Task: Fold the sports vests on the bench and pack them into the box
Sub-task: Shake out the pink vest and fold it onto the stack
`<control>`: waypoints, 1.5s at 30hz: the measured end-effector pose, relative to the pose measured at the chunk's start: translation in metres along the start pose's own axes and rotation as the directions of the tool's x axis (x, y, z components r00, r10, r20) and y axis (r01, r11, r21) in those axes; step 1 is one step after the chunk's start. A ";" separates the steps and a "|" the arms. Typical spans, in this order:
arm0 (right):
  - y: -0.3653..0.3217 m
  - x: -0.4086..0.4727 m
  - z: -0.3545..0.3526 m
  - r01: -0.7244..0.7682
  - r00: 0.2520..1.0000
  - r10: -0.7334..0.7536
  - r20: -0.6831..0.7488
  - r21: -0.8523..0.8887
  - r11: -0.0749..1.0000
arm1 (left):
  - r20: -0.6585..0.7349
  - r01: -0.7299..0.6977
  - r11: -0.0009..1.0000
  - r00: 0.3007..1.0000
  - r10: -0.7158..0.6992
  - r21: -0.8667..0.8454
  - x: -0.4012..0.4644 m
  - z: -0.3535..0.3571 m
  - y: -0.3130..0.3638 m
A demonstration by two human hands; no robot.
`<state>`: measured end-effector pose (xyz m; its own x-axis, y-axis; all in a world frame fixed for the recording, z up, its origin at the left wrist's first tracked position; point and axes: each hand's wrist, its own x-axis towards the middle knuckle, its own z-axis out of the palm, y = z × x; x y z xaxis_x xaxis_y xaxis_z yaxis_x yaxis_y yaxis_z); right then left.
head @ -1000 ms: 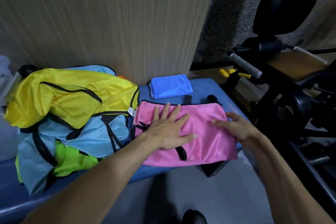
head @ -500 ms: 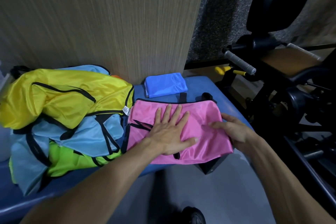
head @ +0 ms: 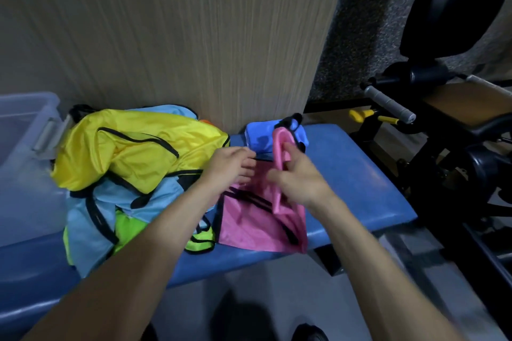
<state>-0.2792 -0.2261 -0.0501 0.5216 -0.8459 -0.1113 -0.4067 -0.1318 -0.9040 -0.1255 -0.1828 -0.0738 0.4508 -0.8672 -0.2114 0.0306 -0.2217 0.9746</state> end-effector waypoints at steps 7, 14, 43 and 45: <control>0.001 0.003 0.081 0.139 0.966 -0.058 0.253 -0.315 0.939 | 0.005 0.183 0.978 0.983 -0.183 -0.099 0.008 -0.027 -0.021; 0.018 -0.010 0.063 0.368 0.913 -0.265 0.309 -0.344 0.864 | -0.162 0.064 0.990 0.986 -0.043 0.126 0.024 -0.027 -0.037; 0.128 -0.054 -0.013 0.644 0.732 -0.598 0.326 -0.618 0.451 | 0.710 -0.765 0.015 0.605 0.362 0.644 -0.051 -0.056 -0.078; 0.126 -0.052 -0.009 0.627 0.742 -0.614 0.269 -0.603 0.493 | 0.698 -0.742 0.060 0.651 0.299 0.667 -0.054 -0.057 -0.082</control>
<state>-0.3645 -0.2040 -0.1545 0.8383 -0.4078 0.3618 -0.3262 -0.9070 -0.2664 -0.1021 -0.0923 -0.1379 -0.3197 -0.9420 0.1025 -0.9282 0.3331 0.1660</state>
